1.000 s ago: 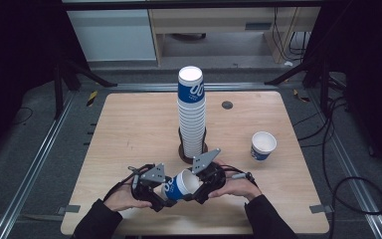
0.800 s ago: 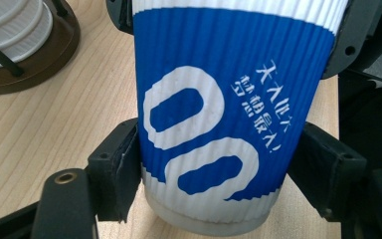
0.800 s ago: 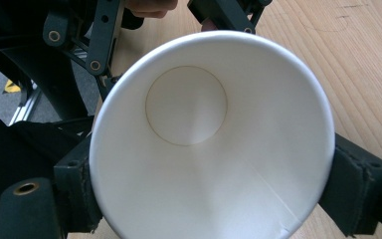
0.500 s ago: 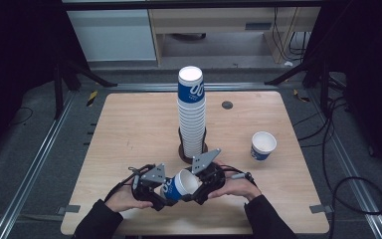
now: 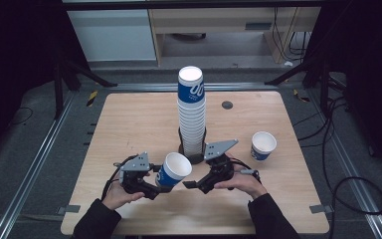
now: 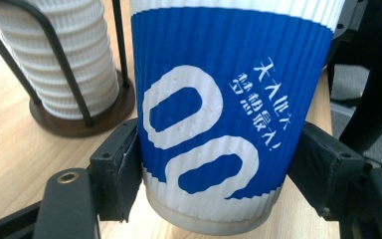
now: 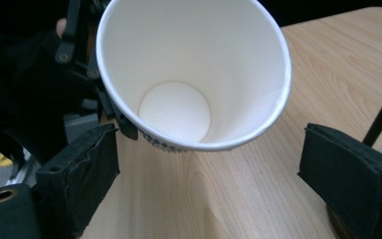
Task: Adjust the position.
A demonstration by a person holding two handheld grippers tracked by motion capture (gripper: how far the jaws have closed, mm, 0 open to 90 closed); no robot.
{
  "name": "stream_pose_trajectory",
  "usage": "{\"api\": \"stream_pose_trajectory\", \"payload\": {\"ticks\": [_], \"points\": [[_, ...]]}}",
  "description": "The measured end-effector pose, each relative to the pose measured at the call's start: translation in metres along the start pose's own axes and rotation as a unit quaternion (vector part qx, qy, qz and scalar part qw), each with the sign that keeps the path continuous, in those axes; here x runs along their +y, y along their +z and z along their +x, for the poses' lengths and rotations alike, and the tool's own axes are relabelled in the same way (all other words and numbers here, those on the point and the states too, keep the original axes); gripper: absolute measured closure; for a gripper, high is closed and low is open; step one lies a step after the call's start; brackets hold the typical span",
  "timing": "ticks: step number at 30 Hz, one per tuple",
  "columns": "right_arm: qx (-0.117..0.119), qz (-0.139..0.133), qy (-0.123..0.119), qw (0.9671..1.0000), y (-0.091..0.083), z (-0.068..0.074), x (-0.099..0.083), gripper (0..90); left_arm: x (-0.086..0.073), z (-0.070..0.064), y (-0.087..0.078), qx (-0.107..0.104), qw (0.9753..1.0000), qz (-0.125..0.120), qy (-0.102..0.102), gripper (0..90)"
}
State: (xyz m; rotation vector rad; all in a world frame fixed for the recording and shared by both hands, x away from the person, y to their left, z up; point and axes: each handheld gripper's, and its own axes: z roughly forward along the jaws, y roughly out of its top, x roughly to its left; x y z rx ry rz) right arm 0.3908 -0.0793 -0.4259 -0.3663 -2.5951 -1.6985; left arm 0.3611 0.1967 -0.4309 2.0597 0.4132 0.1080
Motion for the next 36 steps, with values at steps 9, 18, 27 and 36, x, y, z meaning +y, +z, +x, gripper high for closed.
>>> {"api": "stream_pose_trajectory", "payload": {"ticks": [9,18,27,36], "points": [[0.018,-0.025,0.005,0.9995,0.005,0.004,0.002,9.6,0.004,-0.011,0.008,0.004,0.9998,-0.011,0.016,27.1],[0.041,-0.038,0.016,0.9983,0.017,0.008,0.001,14.7,0.004,-0.018,0.017,-0.001,0.9997,0.003,0.026,27.0],[0.051,-0.031,0.017,0.9981,0.017,0.008,-0.001,19.9,0.003,-0.016,0.019,-0.007,0.9997,0.007,0.021,26.4],[0.002,-0.039,0.015,0.9991,-0.001,0.001,0.001,20.0,-0.004,-0.007,0.019,0.013,0.9993,0.035,0.008,21.6]]}}
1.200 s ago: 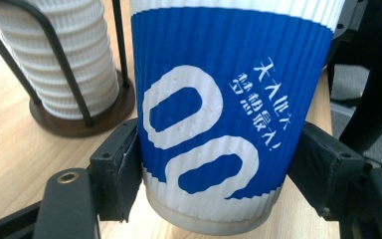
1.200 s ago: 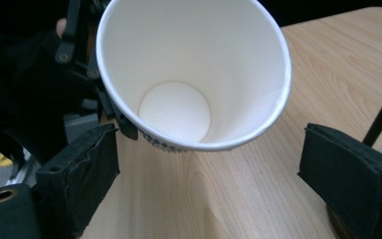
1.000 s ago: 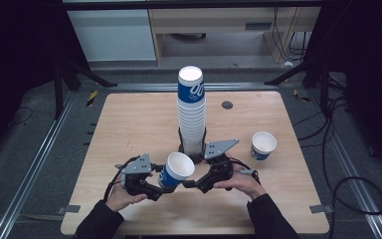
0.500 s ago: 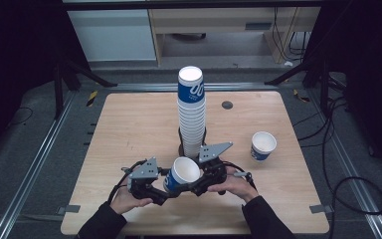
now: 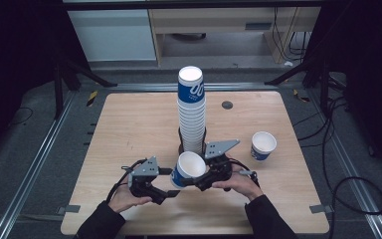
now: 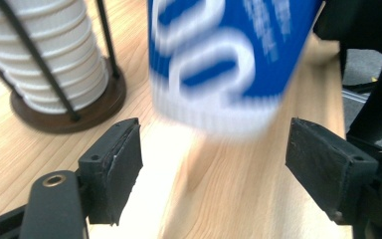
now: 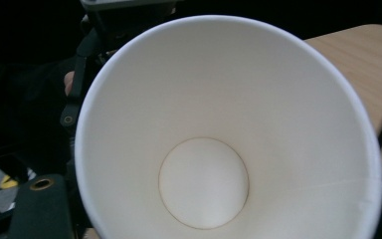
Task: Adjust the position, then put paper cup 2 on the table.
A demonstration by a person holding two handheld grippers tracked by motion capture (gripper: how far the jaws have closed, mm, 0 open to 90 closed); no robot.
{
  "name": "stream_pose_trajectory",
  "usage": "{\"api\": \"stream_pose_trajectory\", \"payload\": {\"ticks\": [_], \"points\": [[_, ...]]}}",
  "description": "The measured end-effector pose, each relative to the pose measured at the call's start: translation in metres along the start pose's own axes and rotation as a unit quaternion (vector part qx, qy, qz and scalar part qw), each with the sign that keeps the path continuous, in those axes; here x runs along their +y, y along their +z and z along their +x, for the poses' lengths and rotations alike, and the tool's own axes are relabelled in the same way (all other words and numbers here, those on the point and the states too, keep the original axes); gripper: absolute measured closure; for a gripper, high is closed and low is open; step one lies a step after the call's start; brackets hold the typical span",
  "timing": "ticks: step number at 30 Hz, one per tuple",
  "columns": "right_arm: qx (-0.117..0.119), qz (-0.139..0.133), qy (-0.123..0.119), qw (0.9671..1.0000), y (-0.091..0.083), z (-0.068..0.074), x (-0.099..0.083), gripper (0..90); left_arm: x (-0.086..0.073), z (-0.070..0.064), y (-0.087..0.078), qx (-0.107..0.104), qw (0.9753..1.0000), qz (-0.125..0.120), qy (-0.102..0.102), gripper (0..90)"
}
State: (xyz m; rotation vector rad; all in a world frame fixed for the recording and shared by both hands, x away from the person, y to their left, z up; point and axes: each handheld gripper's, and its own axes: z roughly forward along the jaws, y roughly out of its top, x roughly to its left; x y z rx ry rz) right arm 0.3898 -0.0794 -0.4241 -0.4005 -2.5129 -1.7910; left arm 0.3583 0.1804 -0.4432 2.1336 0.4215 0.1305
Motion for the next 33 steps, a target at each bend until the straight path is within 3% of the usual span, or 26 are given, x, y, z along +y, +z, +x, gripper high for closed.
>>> {"api": "stream_pose_trajectory", "payload": {"ticks": [7,12,16,22,28,33], "points": [[-0.062,0.01,-0.001,0.998,-0.02,-0.01,0.0,20.0,-0.007,0.012,-0.01,0.035,0.9991,0.006,-0.023,21.4],[-0.098,0.014,0.004,0.9951,-0.032,-0.013,0.001,19.9,-0.009,0.018,-0.015,0.065,0.9969,0.0,-0.043,21.4],[-0.141,0.018,0.018,0.9897,-0.04,-0.019,0.0,19.9,-0.012,0.025,-0.019,0.095,0.9932,-0.006,-0.067,21.3],[-0.205,0.028,0.031,0.9778,-0.053,-0.025,0.0,19.9,-0.014,0.03,-0.022,0.119,0.9888,-0.011,-0.089,21.2],[-0.24,0.03,0.04,0.9696,-0.065,-0.026,0.002,19.7,-0.015,0.032,-0.023,0.128,0.9873,-0.008,-0.094,21.4],[-0.259,0.028,0.044,0.9645,-0.074,-0.027,0.004,19.7,-0.016,0.036,-0.031,0.149,0.9827,-0.022,-0.108,21.5]]}}
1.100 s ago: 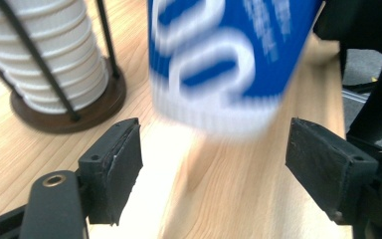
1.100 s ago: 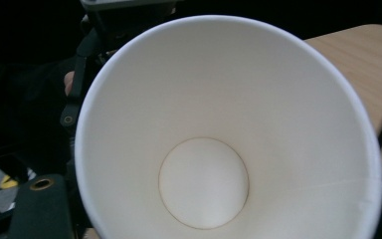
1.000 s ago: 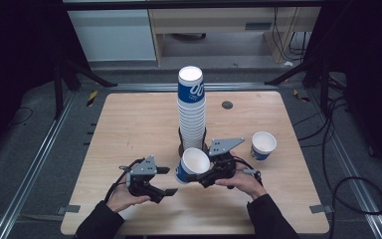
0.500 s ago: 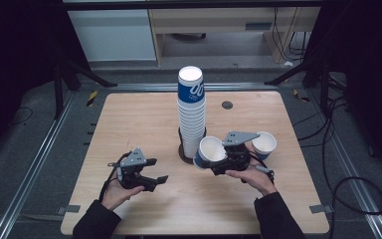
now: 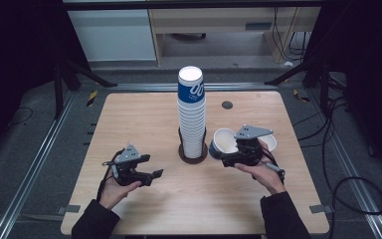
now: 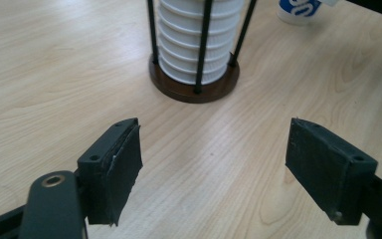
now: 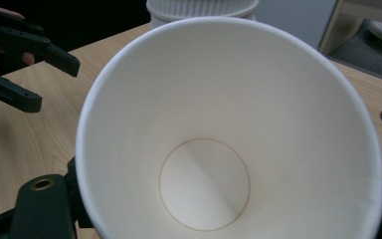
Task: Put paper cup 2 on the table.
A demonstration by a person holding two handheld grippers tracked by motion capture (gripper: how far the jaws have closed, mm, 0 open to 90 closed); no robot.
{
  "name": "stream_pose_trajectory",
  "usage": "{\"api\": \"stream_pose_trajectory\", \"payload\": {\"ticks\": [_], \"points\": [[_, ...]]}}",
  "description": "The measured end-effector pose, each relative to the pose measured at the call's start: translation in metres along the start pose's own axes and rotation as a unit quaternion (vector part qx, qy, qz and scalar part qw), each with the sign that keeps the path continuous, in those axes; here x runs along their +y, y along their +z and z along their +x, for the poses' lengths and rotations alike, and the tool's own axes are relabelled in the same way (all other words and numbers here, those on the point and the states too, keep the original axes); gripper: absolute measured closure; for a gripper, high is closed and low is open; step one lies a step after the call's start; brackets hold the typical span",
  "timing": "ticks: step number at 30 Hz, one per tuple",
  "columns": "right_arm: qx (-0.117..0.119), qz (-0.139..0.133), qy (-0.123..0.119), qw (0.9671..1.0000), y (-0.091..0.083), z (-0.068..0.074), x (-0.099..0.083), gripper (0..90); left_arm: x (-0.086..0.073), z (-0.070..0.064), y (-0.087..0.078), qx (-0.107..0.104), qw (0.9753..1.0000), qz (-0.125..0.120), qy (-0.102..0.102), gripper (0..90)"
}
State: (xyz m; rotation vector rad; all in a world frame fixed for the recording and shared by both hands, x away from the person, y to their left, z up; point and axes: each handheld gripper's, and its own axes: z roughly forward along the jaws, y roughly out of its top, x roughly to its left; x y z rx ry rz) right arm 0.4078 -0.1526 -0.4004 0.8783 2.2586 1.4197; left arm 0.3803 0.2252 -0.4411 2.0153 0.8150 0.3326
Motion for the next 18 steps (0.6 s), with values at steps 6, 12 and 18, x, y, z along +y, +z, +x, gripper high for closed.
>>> {"api": "stream_pose_trajectory", "payload": {"ticks": [6,12,18], "points": [[-0.028,0.003,0.009,0.9996,-0.011,-0.005,0.001,19.6,-0.001,0.011,-0.005,0.031,0.9991,-0.008,-0.028,21.4],[-0.055,0.012,0.014,0.9983,-0.02,-0.012,-0.002,19.5,-0.003,0.018,-0.009,0.051,0.9975,-0.014,-0.047,21.4],[-0.076,0.027,0.016,0.9966,-0.028,-0.016,-0.005,19.6,-0.005,0.023,-0.011,0.066,0.9957,-0.019,-0.062,21.5]]}}
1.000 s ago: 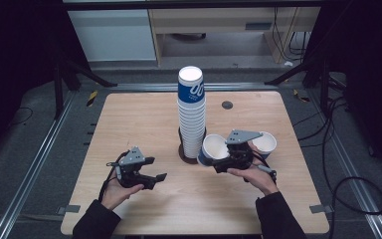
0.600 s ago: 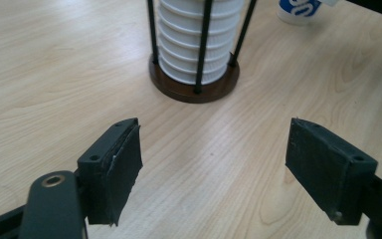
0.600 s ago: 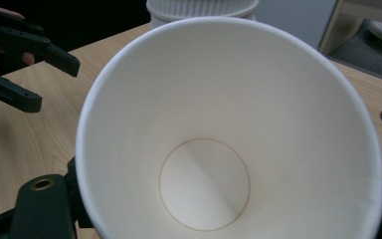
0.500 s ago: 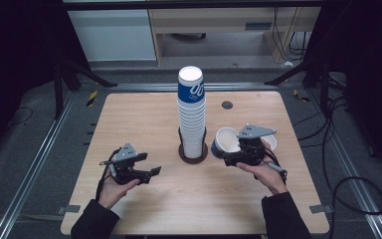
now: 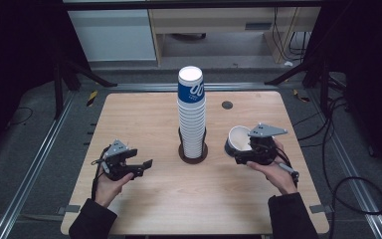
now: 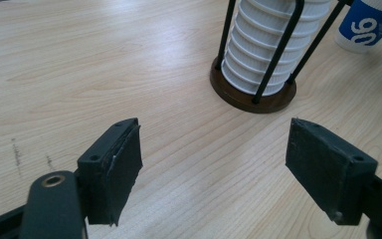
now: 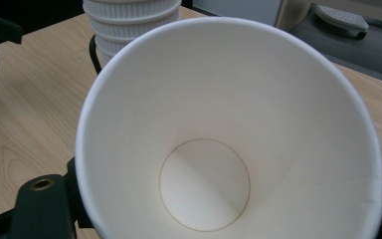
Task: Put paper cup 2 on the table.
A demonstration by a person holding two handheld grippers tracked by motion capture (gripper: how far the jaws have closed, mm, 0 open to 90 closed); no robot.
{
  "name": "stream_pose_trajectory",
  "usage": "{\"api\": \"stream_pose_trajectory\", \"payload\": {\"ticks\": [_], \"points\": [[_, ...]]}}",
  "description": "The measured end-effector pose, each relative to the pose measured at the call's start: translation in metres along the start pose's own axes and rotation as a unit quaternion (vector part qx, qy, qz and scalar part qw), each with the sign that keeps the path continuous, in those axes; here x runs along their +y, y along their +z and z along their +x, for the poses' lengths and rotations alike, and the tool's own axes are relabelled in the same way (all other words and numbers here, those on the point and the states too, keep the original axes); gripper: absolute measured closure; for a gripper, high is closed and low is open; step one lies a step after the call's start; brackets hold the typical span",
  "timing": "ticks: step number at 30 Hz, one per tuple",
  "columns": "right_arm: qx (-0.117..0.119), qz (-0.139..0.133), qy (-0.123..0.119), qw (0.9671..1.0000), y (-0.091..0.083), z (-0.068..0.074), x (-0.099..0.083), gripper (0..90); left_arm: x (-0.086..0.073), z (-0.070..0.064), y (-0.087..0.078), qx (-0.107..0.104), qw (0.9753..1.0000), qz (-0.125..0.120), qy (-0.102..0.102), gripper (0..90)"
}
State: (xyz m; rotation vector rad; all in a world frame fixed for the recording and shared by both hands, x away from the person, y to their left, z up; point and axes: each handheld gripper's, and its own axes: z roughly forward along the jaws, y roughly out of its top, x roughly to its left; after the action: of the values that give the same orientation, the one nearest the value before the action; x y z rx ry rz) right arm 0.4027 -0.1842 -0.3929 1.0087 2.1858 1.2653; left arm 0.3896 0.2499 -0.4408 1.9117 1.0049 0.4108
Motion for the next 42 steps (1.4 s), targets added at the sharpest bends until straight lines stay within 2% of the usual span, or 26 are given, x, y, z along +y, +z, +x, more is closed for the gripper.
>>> {"api": "stream_pose_trajectory", "payload": {"ticks": [8,15,22,25,35,42], "points": [[-0.014,0.024,0.002,0.9996,-0.004,-0.003,-0.005,19.5,-0.002,0.003,-0.001,0.016,0.9999,0.003,-0.006,21.6],[-0.011,0.044,-0.007,0.999,-0.003,0.0,-0.011,19.4,-0.002,0.005,-0.003,0.016,0.9998,0.001,-0.01,21.7],[-0.021,0.066,-0.012,0.9975,0.003,0.0,-0.019,19.4,-0.002,0.005,-0.002,0.015,0.9998,0.003,-0.009,21.7],[-0.021,0.072,-0.009,0.9971,0.008,0.0,-0.023,19.4,-0.003,0.005,-0.001,0.015,0.9998,0.005,-0.009,21.7],[-0.033,0.107,-0.005,0.9937,0.04,0.003,-0.036,19.3,-0.003,0.005,0.001,0.013,0.9998,0.007,-0.009,21.8],[-0.04,0.124,0.005,0.9914,0.049,0.0,-0.04,19.0,-0.004,0.005,0.002,0.013,0.9999,0.008,-0.008,21.8]]}}
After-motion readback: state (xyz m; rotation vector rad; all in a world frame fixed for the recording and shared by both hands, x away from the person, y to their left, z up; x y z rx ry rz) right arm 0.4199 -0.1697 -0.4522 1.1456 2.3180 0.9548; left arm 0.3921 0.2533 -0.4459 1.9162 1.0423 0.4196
